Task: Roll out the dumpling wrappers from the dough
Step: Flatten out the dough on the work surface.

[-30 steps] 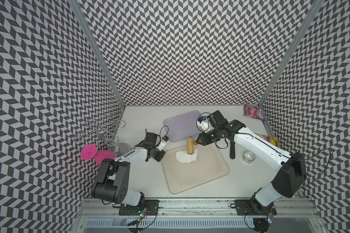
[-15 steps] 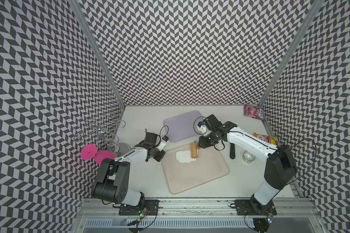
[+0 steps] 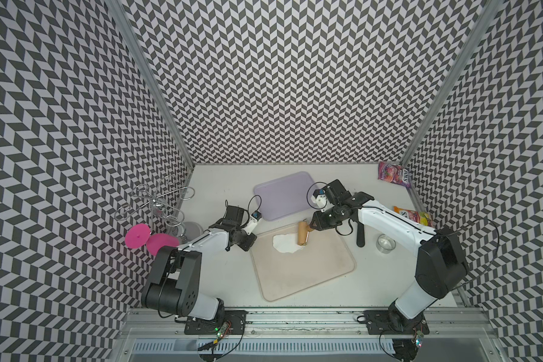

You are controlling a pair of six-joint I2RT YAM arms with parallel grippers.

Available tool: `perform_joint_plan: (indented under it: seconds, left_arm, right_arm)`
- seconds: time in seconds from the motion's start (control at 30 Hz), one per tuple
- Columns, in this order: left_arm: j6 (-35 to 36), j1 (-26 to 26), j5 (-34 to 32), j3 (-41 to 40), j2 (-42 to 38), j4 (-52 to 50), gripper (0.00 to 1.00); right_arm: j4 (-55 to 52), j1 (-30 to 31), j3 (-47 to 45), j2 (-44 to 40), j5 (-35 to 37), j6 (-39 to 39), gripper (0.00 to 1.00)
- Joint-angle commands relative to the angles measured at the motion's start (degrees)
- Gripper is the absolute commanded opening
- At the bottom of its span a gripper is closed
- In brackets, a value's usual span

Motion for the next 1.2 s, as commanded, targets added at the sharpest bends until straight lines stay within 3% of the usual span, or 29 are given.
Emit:
perform_joint_plan:
  seconds: [0.0, 0.67, 0.77, 0.97, 1.17]
  left_arm:
    - [1.24, 0.03, -0.11, -1.09, -0.82, -1.12, 0.00]
    - [1.06, 0.03, 0.02, -0.83, -1.23, -1.22, 0.00]
    - [1.06, 0.03, 0.26, -0.86, -1.26, -1.21, 0.00]
    - [1.10, 0.03, 0.42, -1.00, -1.21, -1.22, 0.00]
    - [1.06, 0.03, 0.34, -0.95, -1.31, -1.12, 0.00]
  right_arm:
    - [-10.06, -2.31, -4.47, 3.49, 19.55, -0.71, 0.00]
    - [-12.59, -2.68, -3.75, -3.43, 22.71, 2.04, 0.00]
    - [-11.98, -2.50, 0.02, -5.87, 17.98, 0.94, 0.00]
    - [-6.31, -2.47, 3.04, -7.82, -0.02, 0.53, 0.00]
    - [2.95, -2.44, 1.05, -7.20, -4.52, 4.74, 0.00]
